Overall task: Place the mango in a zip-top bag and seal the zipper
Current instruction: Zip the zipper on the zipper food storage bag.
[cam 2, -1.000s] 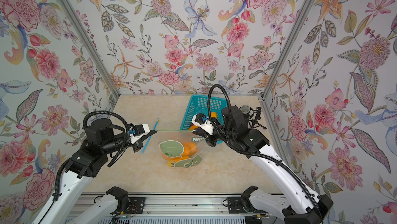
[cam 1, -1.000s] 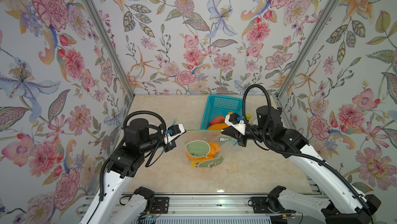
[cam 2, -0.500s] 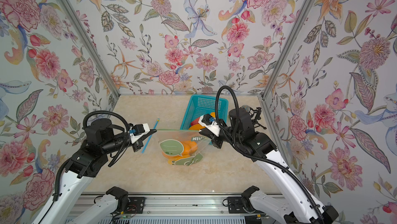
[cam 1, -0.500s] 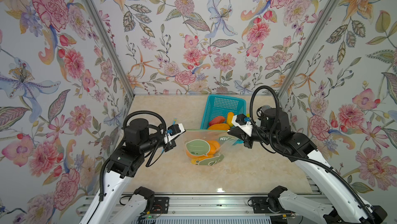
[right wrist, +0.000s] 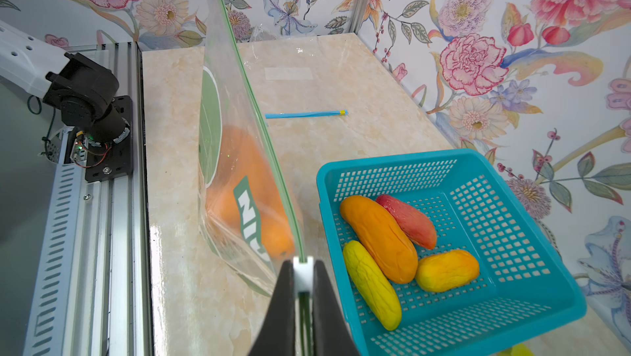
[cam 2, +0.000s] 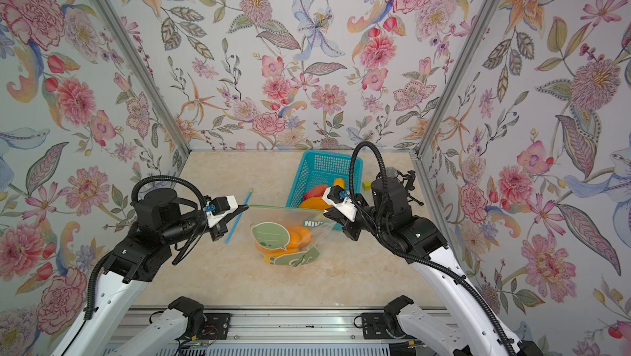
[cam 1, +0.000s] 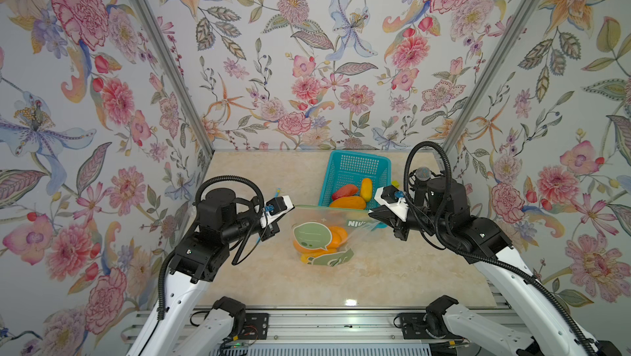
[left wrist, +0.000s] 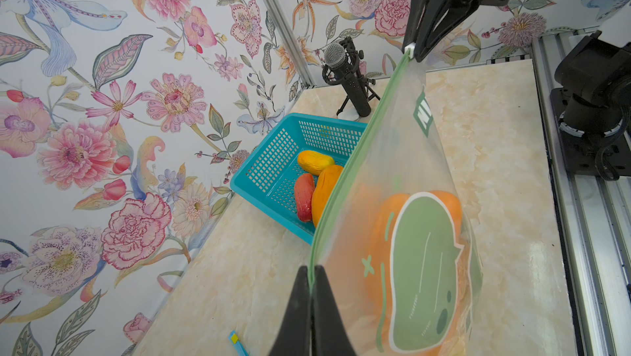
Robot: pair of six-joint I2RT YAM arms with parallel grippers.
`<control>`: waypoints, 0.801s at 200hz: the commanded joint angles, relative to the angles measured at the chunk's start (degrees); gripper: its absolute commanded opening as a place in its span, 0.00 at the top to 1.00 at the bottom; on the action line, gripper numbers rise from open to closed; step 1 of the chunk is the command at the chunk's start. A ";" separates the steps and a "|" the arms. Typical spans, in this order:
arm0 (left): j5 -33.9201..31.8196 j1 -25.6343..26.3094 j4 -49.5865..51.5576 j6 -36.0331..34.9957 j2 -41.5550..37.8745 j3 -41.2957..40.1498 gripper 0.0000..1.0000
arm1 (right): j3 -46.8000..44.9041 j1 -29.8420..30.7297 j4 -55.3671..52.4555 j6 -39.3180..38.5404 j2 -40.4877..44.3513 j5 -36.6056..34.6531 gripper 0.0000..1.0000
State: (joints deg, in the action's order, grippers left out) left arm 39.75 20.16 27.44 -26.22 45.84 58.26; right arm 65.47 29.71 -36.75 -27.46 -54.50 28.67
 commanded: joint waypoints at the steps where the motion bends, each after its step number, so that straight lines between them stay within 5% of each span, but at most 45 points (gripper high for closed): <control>1: -2.70 -1.24 -0.89 -1.20 -0.58 -0.18 1.00 | -0.95 -1.22 -2.31 -1.34 1.69 -2.82 0.91; 143: -3.03 -1.44 -1.18 -1.29 -0.77 -0.68 1.00 | -2.44 -3.00 -2.79 -1.55 4.73 -3.89 0.89; 160: -2.83 -1.46 -1.42 -1.12 -0.67 -0.77 1.00 | -2.07 -3.00 -2.69 -1.15 4.19 -2.73 0.81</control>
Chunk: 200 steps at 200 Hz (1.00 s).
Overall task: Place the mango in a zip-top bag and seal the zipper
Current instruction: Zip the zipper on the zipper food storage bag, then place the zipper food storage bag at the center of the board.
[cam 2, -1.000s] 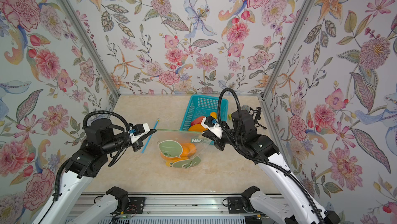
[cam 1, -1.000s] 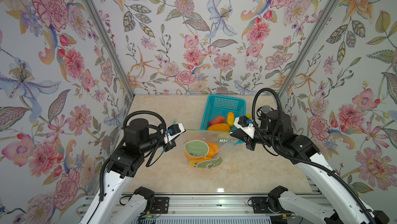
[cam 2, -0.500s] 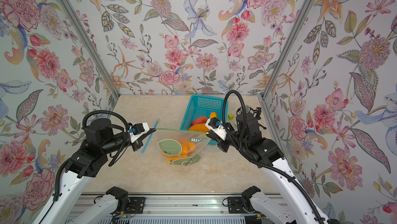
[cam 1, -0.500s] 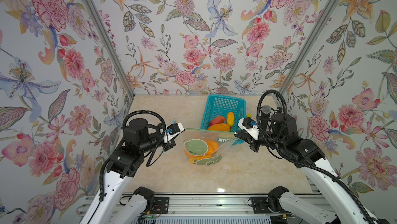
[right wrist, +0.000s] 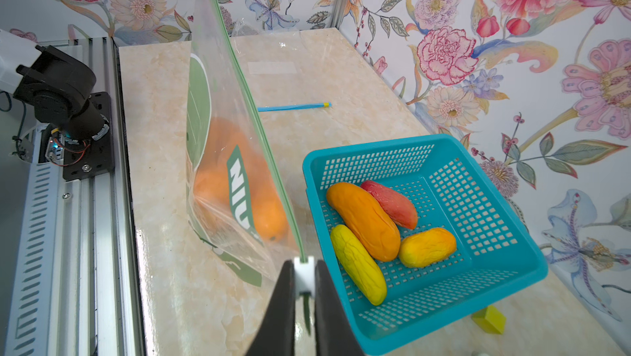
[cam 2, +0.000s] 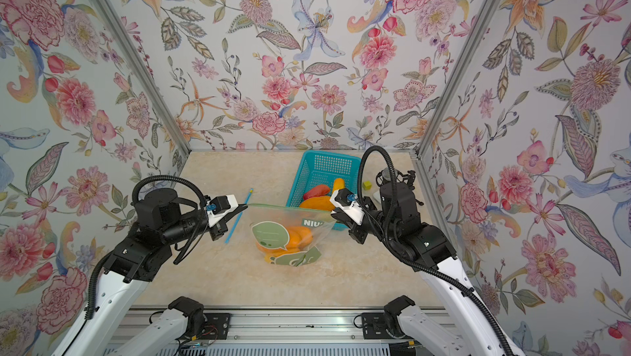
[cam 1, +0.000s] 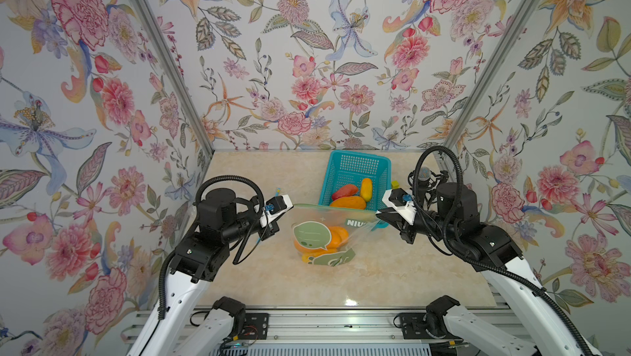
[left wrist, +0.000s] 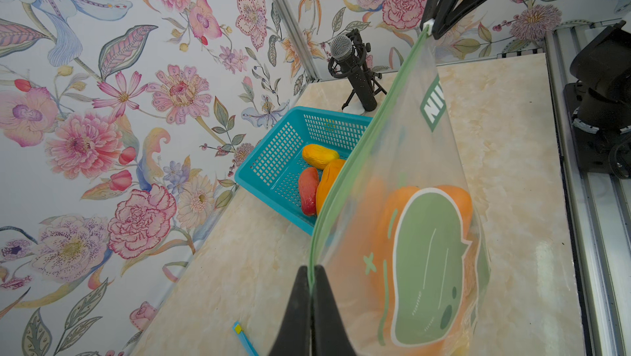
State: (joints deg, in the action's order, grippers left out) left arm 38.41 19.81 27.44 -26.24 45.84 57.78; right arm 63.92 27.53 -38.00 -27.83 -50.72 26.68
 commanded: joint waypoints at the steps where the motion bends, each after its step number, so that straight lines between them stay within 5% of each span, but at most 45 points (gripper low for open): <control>1: -1.50 -1.10 -1.51 -1.05 -0.67 -0.29 1.00 | -0.49 -0.81 -1.45 -0.71 0.38 -0.66 0.81; 34: -1.04 -1.09 -2.29 -0.33 -0.19 -0.22 1.00 | 1.95 -0.81 -1.43 0.18 -1.26 1.93 0.63; 94: -10.82 -1.26 -9.24 7.30 -0.34 -0.24 1.00 | 3.97 0.19 3.70 6.47 -3.82 4.27 0.62; 103: -11.33 -1.18 -9.00 7.33 -0.05 0.34 1.00 | 3.84 1.01 5.61 8.27 -4.39 5.11 0.56; 127: -8.55 -1.19 -8.15 5.96 0.08 0.58 1.00 | 5.05 6.33 8.78 9.90 -7.38 4.77 0.41; 200: -4.38 -1.18 -7.50 3.92 -1.27 0.33 1.00 | 13.04 14.63 14.94 9.27 -24.05 8.01 0.37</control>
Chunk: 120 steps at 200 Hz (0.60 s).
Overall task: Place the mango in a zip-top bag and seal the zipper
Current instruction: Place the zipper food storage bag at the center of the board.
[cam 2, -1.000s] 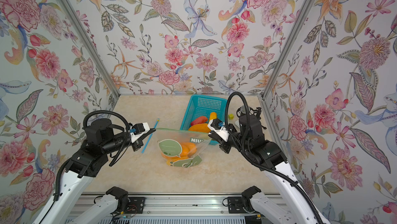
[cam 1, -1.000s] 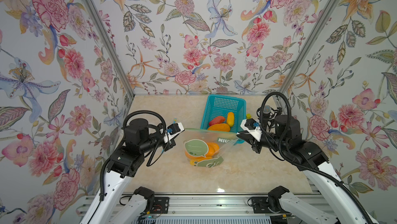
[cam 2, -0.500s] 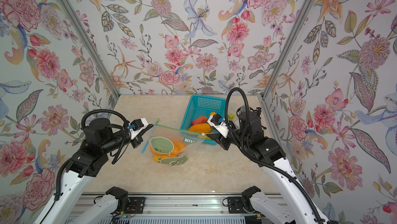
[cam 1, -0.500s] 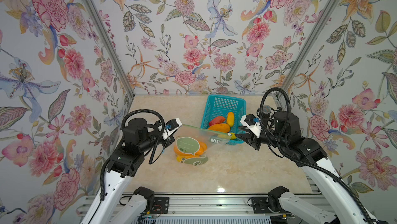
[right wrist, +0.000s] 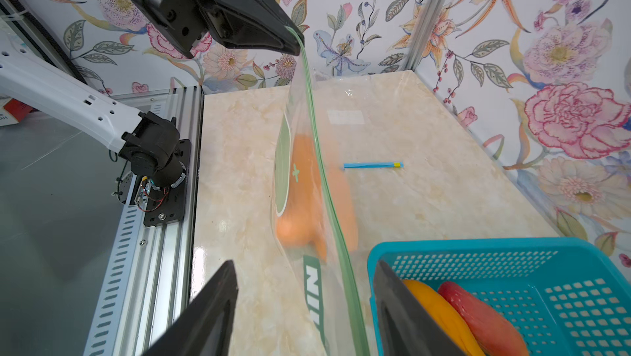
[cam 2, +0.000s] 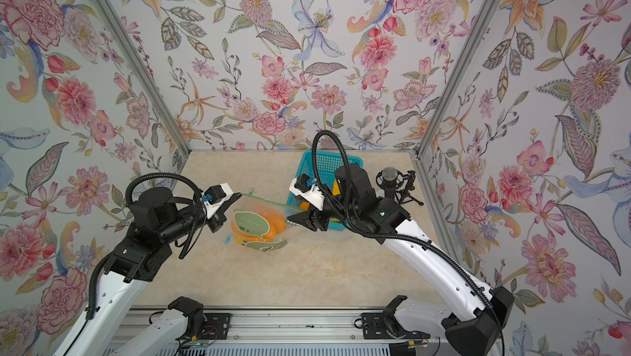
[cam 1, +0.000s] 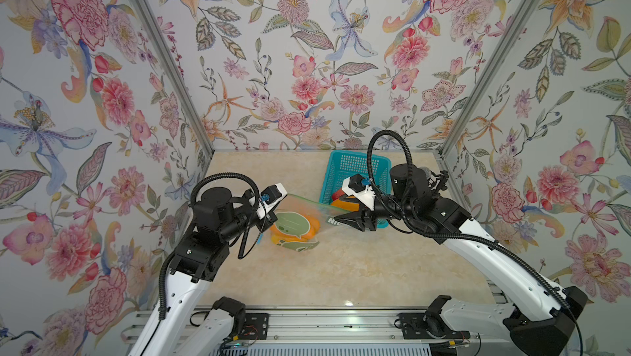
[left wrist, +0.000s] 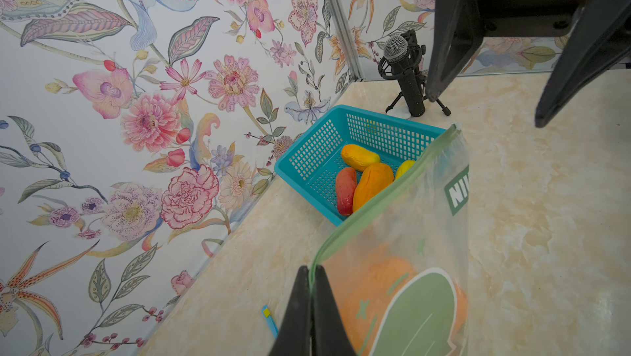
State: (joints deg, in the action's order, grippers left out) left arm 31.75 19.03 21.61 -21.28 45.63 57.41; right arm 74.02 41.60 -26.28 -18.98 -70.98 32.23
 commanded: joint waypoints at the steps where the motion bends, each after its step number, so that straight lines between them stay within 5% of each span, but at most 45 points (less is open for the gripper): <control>1: 2.28 -0.39 -1.66 -1.04 -1.01 0.65 1.00 | 3.09 0.65 3.15 0.43 -3.98 2.52 0.37; 34: 1.72 -0.46 -1.50 -1.48 -1.32 0.60 1.00 | 7.36 2.92 3.21 0.37 -9.12 3.82 0.45; 75: -0.85 -0.39 -1.96 -1.16 -2.08 -0.43 1.00 | 10.84 3.76 3.09 1.33 -12.68 7.01 0.99; 93: -3.82 -0.40 -2.95 0.20 -2.30 -1.07 1.00 | 12.81 4.31 2.97 1.26 -14.01 6.87 1.00; 106: -7.33 -0.39 -3.41 1.45 -2.46 -1.23 0.77 | 15.10 4.39 2.91 1.98 -15.64 5.81 1.00; 120: -10.58 -0.42 -3.68 2.94 -3.03 -1.58 0.65 | 19.19 4.42 2.91 2.91 -18.43 3.31 1.00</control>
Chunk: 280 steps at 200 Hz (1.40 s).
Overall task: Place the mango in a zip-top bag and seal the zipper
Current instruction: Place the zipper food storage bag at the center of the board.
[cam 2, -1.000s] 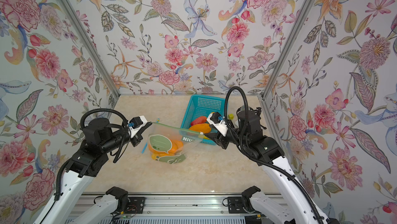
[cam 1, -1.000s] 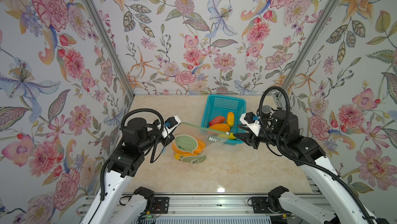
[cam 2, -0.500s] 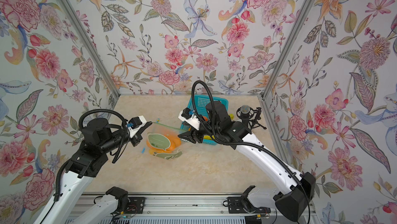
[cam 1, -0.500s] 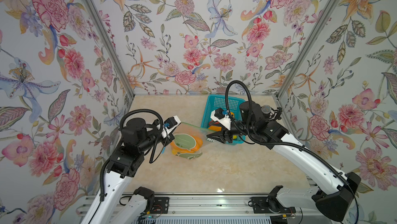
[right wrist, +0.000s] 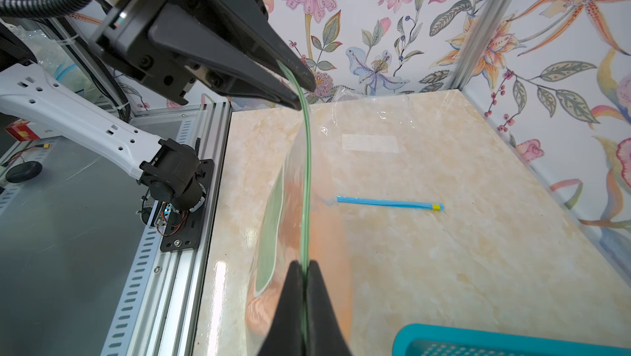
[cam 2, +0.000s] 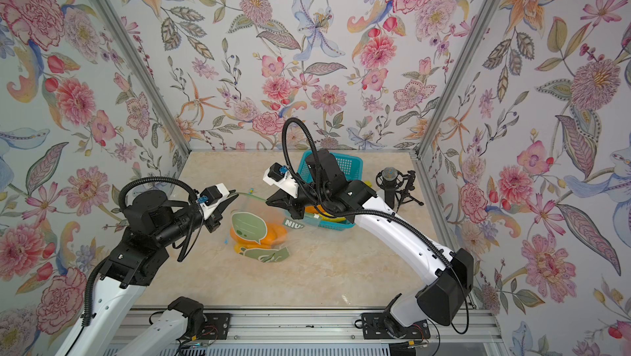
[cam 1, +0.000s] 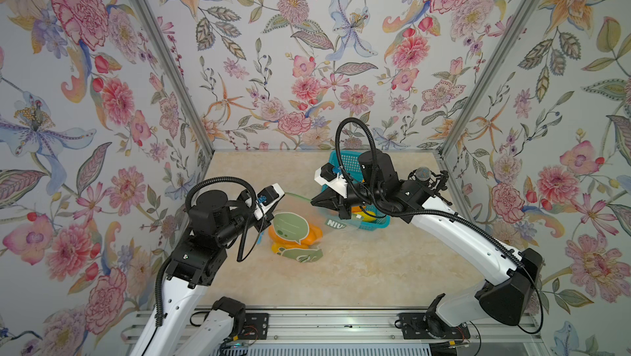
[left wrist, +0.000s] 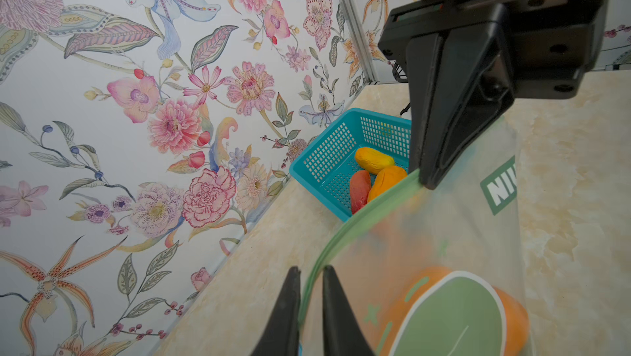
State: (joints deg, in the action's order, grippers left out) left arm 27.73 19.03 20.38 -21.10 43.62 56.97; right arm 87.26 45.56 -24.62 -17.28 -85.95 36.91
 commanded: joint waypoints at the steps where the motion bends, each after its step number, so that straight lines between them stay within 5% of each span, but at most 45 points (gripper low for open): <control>1: -6.73 -0.41 -2.50 2.84 -1.05 -1.20 0.64 | 6.28 0.48 1.24 1.29 -3.71 -1.56 1.00; 12: -9.83 -0.46 -2.93 4.16 -1.76 -1.66 0.52 | 10.03 0.55 1.26 2.16 -6.36 -3.35 1.00; 55: -27.68 -0.45 -2.45 10.71 -3.27 -1.25 0.41 | 29.20 0.95 0.75 9.53 -19.82 -8.76 1.00; 132: -30.30 -0.41 -3.93 18.79 -6.18 -1.49 0.37 | 66.11 -1.89 8.35 34.53 -49.01 -24.94 1.00; 158: -29.55 -0.39 -3.76 21.03 -6.51 -2.37 0.39 | 66.41 -5.88 18.98 45.80 -55.56 -29.13 1.00; 194: -30.18 -0.42 -2.14 22.16 -6.38 -1.66 0.39 | 65.50 -12.60 20.05 55.90 -59.03 -32.86 1.00; 255: -32.10 -0.44 -2.07 26.46 -2.77 -0.25 0.44 | 45.76 -17.12 17.72 56.01 -51.07 -32.10 1.00; 280: -34.42 -0.46 0.85 29.39 0.25 1.18 0.43 | 41.52 -18.21 17.57 54.09 -49.13 -30.33 0.83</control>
State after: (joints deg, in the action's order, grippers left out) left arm -3.77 19.03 18.37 3.68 41.65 55.81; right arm 130.93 26.96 -8.91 37.39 -140.70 5.13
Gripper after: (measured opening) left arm 0.566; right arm 0.107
